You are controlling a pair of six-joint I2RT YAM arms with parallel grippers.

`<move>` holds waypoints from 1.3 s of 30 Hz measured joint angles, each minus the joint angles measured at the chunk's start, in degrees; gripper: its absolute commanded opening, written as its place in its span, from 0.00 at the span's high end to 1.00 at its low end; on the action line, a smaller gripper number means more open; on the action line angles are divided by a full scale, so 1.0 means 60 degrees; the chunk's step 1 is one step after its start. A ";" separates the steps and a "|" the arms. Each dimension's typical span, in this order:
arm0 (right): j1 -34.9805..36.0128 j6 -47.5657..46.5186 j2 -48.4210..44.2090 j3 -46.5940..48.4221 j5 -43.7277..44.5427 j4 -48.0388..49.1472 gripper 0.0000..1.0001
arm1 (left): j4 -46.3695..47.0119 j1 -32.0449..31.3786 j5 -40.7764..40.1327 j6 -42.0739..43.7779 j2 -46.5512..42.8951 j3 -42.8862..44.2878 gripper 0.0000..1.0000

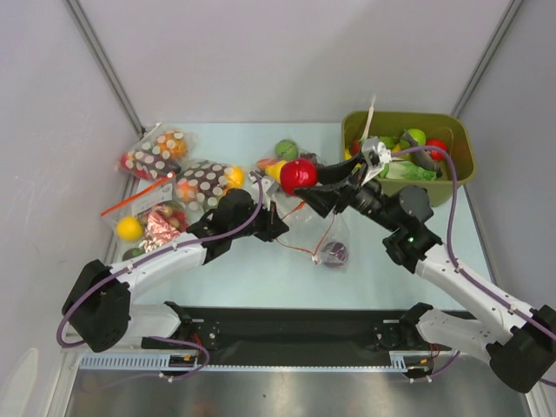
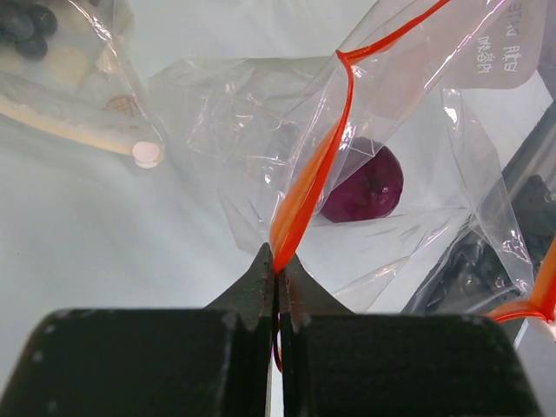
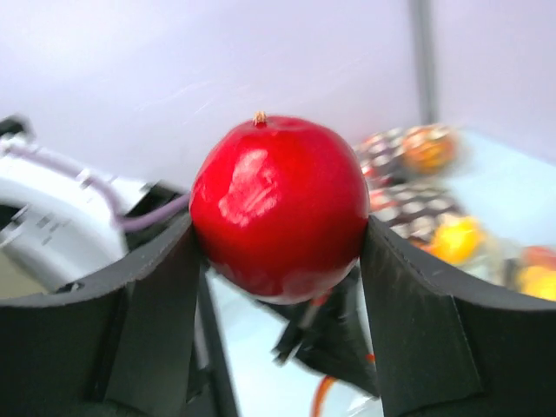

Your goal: Open the zip-top bag and remove the fake food

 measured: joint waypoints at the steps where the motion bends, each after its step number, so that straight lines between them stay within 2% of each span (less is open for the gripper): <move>1: -0.0200 -0.0135 0.0000 0.0182 0.0007 -0.0204 0.73 | -0.0040 0.0025 0.0000 0.0000 -0.0029 0.0000 1.00; 7: -0.1785 -0.0732 0.0004 0.0998 0.0117 -0.2011 0.73 | -0.0215 0.0346 0.0015 0.0000 -0.0441 0.0000 1.00; 14: -0.4517 -0.0984 0.0280 0.1319 0.0240 -0.3657 0.73 | -0.0361 0.0732 0.0007 0.0000 -0.0616 0.0000 1.00; 19: -0.6189 -0.1042 0.1253 0.1971 0.0372 -0.4626 0.72 | -0.0441 0.0754 0.0007 -0.0007 -0.0616 0.0000 0.99; 27: -0.7195 -0.1519 0.3297 0.3632 0.1628 -0.6186 0.69 | -0.0463 0.0769 -0.0022 -0.0033 -0.0616 -0.0022 1.00; 31: -0.7340 -0.1741 0.4142 0.4182 0.2127 -0.6736 0.59 | -0.0503 0.0838 -0.0044 -0.0044 -0.0616 -0.0091 1.00; 34: -0.7402 -0.1872 0.4477 0.4248 0.2473 -0.7071 0.35 | -0.0532 0.0882 -0.0073 -0.0087 -0.0616 -0.0095 1.00; 39: -0.7468 -0.2000 0.4626 0.4248 0.2747 -0.7359 0.27 | -0.0710 0.0911 -0.0208 -0.0091 -0.0630 -0.0095 1.00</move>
